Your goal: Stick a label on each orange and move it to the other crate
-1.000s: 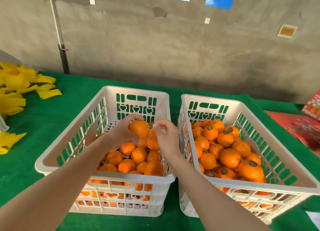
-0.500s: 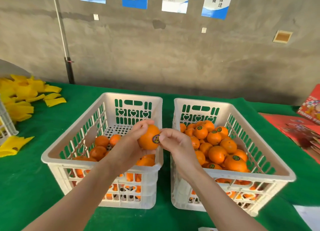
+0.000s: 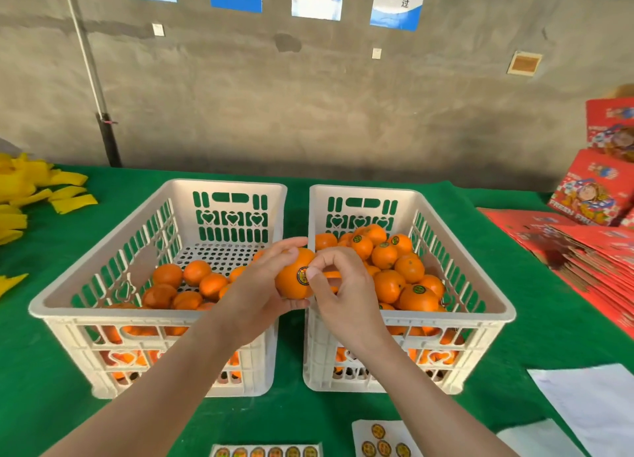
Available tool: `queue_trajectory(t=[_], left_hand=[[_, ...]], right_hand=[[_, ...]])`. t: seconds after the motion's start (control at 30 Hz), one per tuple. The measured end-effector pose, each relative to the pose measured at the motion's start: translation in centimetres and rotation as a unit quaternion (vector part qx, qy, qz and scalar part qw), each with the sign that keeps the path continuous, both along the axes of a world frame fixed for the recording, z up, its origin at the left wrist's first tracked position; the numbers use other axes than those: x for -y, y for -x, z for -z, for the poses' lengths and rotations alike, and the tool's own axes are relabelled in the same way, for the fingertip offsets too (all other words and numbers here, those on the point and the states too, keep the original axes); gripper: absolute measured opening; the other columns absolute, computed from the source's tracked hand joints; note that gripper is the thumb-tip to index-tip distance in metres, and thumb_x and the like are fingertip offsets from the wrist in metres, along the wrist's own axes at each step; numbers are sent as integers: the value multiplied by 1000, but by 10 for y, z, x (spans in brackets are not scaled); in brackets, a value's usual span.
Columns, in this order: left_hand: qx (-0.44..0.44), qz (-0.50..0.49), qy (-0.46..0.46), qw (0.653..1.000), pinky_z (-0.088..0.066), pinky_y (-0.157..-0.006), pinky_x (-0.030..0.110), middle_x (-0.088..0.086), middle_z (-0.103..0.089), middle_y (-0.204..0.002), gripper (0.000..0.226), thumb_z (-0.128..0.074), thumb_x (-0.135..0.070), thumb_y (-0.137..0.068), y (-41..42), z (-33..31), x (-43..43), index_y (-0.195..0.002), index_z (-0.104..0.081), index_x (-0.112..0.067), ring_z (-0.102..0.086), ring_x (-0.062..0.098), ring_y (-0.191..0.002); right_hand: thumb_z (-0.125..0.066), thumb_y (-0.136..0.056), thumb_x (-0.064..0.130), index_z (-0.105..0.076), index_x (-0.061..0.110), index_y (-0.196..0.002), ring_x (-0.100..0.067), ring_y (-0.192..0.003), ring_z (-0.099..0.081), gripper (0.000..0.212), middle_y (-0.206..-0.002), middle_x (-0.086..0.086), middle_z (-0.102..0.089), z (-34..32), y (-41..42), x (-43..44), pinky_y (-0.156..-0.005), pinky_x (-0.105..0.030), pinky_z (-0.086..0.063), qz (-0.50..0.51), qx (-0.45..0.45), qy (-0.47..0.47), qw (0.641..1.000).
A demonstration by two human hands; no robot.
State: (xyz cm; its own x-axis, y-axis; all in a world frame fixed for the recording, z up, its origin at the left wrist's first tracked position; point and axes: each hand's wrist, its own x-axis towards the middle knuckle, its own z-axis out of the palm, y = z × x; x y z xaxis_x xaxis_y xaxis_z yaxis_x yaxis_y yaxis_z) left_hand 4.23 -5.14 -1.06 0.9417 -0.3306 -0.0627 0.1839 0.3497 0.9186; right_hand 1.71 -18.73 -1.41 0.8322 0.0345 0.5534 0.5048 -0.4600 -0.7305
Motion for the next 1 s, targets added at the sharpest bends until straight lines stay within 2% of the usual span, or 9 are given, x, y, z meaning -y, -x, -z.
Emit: queue_trajectory(t=[0.13, 0.3, 0.4, 0.53, 0.6, 0.67, 0.77, 0.83, 1.0], left_hand=[[-13, -2, 11, 1000, -58, -69, 36, 2, -73, -95, 22, -50, -32, -94, 3, 2, 10, -111, -65, -29, -71, 24, -89], [-48, -13, 10, 999, -58, -68, 36, 9, -69, -109, 28, -53, -35, -90, 5, 6, 19, -115, -63, -26, -70, 24, -90], [-67, 2, 29, 997, -59, -71, 36, 13, -71, -108, 42, -57, -40, -80, 5, 9, 31, -116, -62, -18, -69, 27, -96], [-48, -73, -122, 989, -59, -73, 29, 6, -73, -94, 48, -29, -54, -97, -12, 12, 60, -110, -64, -24, -71, 18, -88], [110, -133, -264, 949, -49, -58, 8, -6, -65, -86, 38, -27, -40, -103, -26, 16, 75, -105, -60, -22, -66, 11, -84], [259, -142, -377, 878, -42, -58, 11, -8, -55, -79, 19, -35, -21, -103, -42, 27, 86, -98, -53, -19, -58, 13, -78], [325, -4, -545, 773, -40, -66, 21, 0, -58, -79, 18, -44, -16, -98, -58, 43, 100, -86, -57, -14, -56, 17, -79], [327, 61, -614, 716, -37, -63, 18, -2, -52, -67, 34, -46, -19, -97, -61, 48, 106, -63, -53, -16, -51, 17, -73], [307, 21, -639, 705, -34, -55, 25, -1, -44, -60, 43, -47, -29, -96, -65, 54, 105, -55, -37, -20, -41, 12, -55]], right_hand=[[-57, -90, 10, -56, 14, -94, -7, -90, -48, 5, -96, 2, -53, 6, 4, 5, -76, -21, -41, 25, 42, 37, 998], [-57, -89, 36, -37, 39, -123, 4, -108, -46, 39, -114, 17, -47, 19, 5, 13, -87, -13, -43, -12, -27, -20, 999], [-72, -78, 24, -33, 49, -117, 9, -110, -44, 60, -117, 25, -39, 31, 3, 17, -84, -10, -44, -45, -35, -17, 998], [-80, -69, 16, -35, 53, -115, 9, -108, -45, 74, -115, 29, -40, 38, -6, 39, -83, -9, -44, 4, -6, -17, 1000], [-81, -67, 21, -34, 50, -118, 13, -108, -43, 76, -114, 36, -37, 34, -16, 57, -83, -5, -42, 34, -12, -24, 999], [-82, -67, 21, -35, 39, -123, 10, -105, -46, 76, -115, 30, -39, 27, -35, 76, -83, -9, -44, 74, -53, -42, 995], [-80, -68, 15, -40, 24, -124, -9, -105, -49, 70, -116, 7, -45, 21, -83, 105, -82, -20, -39, 129, -141, -30, 981], [-79, -67, 12, -44, 17, -125, -19, -112, -46, 68, -118, -1, -45, 23, -120, 116, -84, -25, -40, 137, -193, 15, 972], [-79, -66, 22, -51, 14, -124, -19, -98, -53, 65, -122, -8, -56, 48, -199, 100, -71, -27, -47, 89, -276, 230, 929]])
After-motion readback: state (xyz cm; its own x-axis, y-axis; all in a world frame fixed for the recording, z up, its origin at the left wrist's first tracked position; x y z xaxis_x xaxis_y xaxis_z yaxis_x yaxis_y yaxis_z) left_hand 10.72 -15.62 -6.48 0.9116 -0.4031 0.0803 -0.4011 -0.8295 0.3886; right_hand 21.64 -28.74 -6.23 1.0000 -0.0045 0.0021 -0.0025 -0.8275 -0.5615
